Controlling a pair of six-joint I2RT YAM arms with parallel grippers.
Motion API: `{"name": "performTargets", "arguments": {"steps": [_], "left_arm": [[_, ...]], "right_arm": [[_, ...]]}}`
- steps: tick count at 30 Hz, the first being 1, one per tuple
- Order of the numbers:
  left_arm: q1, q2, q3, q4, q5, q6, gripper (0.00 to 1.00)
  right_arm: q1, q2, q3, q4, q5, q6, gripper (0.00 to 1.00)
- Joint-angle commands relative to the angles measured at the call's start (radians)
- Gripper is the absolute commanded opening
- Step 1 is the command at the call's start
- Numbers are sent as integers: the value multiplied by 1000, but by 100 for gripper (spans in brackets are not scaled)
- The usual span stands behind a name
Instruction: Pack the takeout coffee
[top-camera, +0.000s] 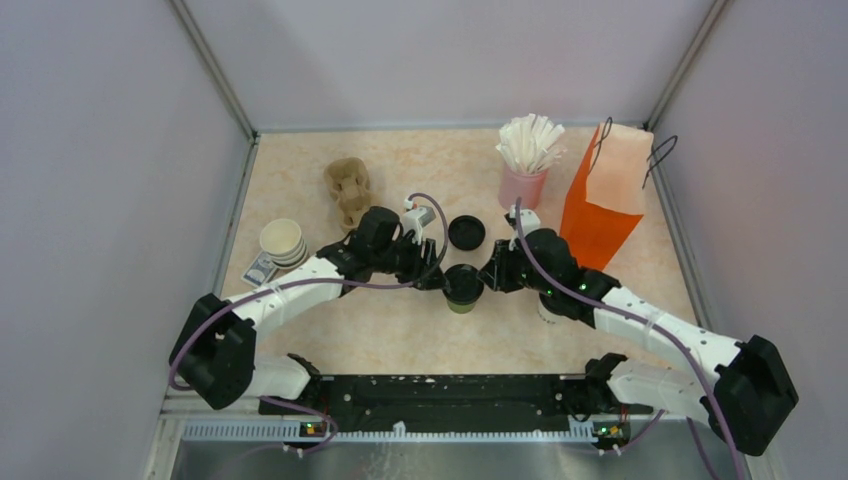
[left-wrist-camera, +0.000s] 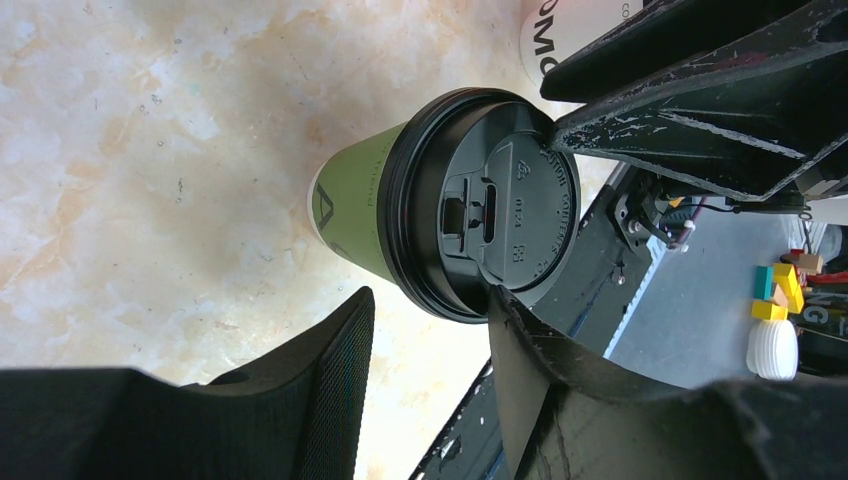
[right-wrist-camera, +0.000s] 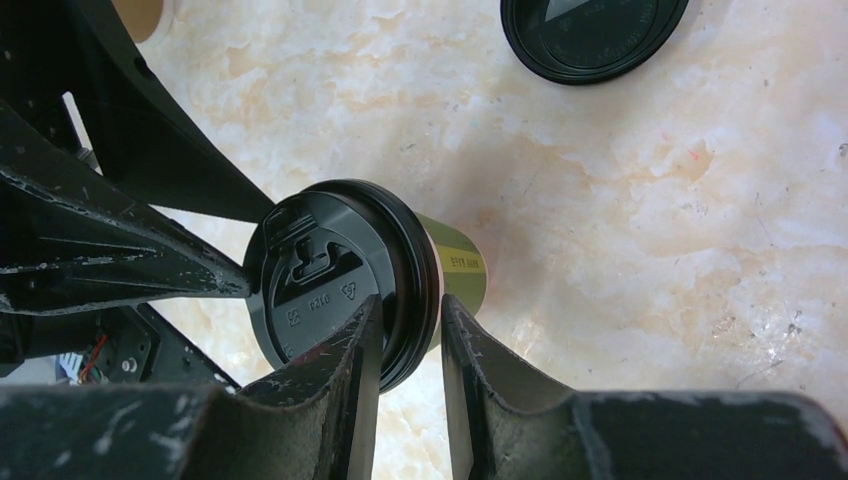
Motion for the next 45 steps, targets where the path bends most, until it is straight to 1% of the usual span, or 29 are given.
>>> {"name": "performTargets", "arguments": {"steps": [1, 7, 14, 18, 22, 23, 28, 33, 39, 45], "left_arm": [[3, 8, 12, 40, 2, 11, 51], [3, 14, 9, 31, -7, 14, 52], [3, 7, 19, 34, 6, 5, 53], [2, 3, 23, 40, 16, 1, 54], [3, 8, 30, 36, 16, 6, 54], [3, 8, 29, 35, 16, 7, 54], [3, 11, 30, 36, 16, 8, 54], [2, 9, 24, 37, 15, 8, 54], [3, 12, 15, 40, 12, 6, 54], [4, 24, 17, 32, 1, 13, 54]], "right_arm": [[5, -17, -27, 15, 9, 4, 27], [5, -25, -26, 14, 3, 11, 28], [5, -70, 48, -34, 7, 10, 30], [5, -84, 76, -67, 5, 8, 30], [5, -104, 84, -59, -19, 16, 29], [5, -107, 82, -41, -36, 19, 27], [4, -69, 38, 127, -196, 62, 14], [-3, 17, 9, 219, -251, 87, 7], [-54, 56, -67, 319, -328, 110, 5], [-135, 53, -192, 439, -415, 149, 4]]}}
